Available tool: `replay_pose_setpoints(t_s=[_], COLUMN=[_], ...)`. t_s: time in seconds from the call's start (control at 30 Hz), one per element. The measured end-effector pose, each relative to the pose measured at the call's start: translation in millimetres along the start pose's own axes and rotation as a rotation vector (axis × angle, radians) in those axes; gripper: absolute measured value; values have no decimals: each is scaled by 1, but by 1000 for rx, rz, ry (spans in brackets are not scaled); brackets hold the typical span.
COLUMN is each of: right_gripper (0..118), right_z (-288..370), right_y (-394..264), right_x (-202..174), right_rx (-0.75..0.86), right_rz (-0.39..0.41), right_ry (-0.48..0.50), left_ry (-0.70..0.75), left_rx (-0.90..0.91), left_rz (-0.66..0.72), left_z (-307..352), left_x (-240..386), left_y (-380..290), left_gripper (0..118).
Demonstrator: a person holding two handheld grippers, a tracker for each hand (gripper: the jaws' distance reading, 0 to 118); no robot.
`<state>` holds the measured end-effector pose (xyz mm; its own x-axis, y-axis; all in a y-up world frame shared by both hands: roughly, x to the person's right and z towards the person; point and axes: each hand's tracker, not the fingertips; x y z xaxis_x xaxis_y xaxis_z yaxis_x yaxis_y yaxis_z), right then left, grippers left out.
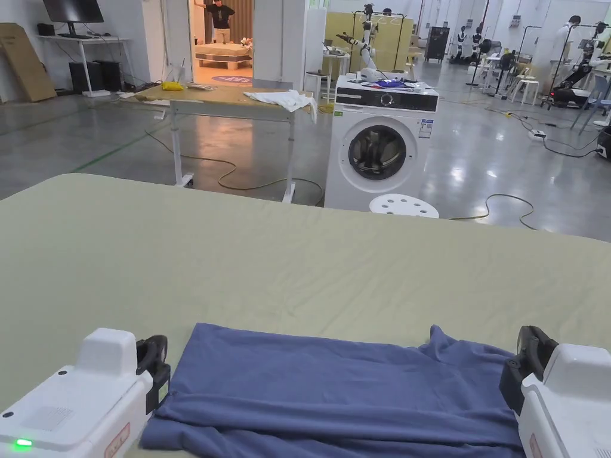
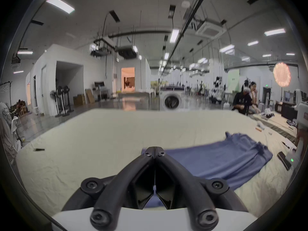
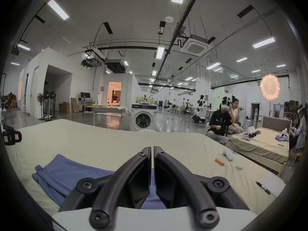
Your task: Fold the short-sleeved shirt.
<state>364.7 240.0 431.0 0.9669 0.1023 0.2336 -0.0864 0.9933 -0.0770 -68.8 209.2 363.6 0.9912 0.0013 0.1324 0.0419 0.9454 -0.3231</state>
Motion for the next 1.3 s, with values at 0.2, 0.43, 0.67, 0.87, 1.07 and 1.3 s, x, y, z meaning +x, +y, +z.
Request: replay_pose_setpoints(t_s=[0.2,0.43,0.67,0.87,1.07,1.3], right_gripper=[2,2,2,2,55,70], right_z=[-4,-8,-10,-11,-29,-54], right_y=[-13,-30,-42,-52,-74,-118], right_x=[7,12,18,30,67,79], right_rx=[-66,-132,-175,-245,-511,-811], right_rz=[22,40,42,42,55,142], right_ry=[6,12,22,15,20,81], left_ry=[-66,-86,-5,-38,-93,-100], left_rx=[-323,-577,-609,-643,-604,-536], left_rz=[132,199,75,35,127,96], left_z=[-49,-96,-104,-101,-89,-60], left_x=[-40,-54,-32,-14,-30,-29], left_y=[-32,-61,-73,-65,-72,-62], left_gripper=[3,67,71,22,2,1])
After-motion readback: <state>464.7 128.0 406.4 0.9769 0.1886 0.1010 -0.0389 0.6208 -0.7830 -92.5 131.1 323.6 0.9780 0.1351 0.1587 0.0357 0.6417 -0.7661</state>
